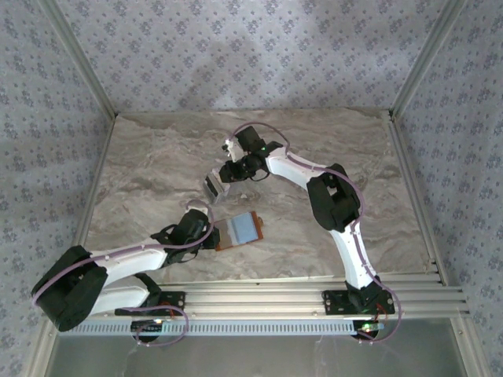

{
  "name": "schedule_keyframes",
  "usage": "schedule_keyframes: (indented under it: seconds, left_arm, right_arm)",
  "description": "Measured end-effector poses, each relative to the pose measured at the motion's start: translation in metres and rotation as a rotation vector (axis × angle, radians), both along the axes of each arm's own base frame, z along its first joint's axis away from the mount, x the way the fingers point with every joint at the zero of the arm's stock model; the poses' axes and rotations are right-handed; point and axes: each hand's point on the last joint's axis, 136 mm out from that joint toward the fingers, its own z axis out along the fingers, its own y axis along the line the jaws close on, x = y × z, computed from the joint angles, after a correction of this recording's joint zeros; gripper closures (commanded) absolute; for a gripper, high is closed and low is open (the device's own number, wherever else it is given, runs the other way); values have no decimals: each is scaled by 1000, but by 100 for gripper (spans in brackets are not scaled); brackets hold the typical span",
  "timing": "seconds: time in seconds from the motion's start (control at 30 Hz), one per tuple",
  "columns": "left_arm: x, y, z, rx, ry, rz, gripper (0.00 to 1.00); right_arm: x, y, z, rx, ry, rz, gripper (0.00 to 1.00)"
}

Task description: Put the credit cards into the card holder

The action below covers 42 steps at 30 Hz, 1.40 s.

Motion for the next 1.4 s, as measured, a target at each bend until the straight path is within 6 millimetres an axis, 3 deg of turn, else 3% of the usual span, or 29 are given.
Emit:
schedule_keyframes:
  seconds: [0.23, 0.47, 0.9, 1.23, 1.4]
  left_arm:
    - [0, 0, 0, 0, 0, 0, 85]
    - [0, 0, 1, -1, -1, 0, 85]
    - [0, -1, 6, -12, -13, -2, 84]
    - [-3, -4, -2, 5, 14, -17, 84]
    - [0, -10, 4, -6, 6, -27, 84]
  right_arm:
    - [-1, 0, 2, 4, 0, 2, 82]
    - [2, -2, 7, -3, -16, -13, 92]
    - [12, -25, 1, -116, -67, -117, 100]
    - [8, -65, 3, -232, -103, -268, 100]
    - [3, -87, 2, -255, -105, -351, 100]
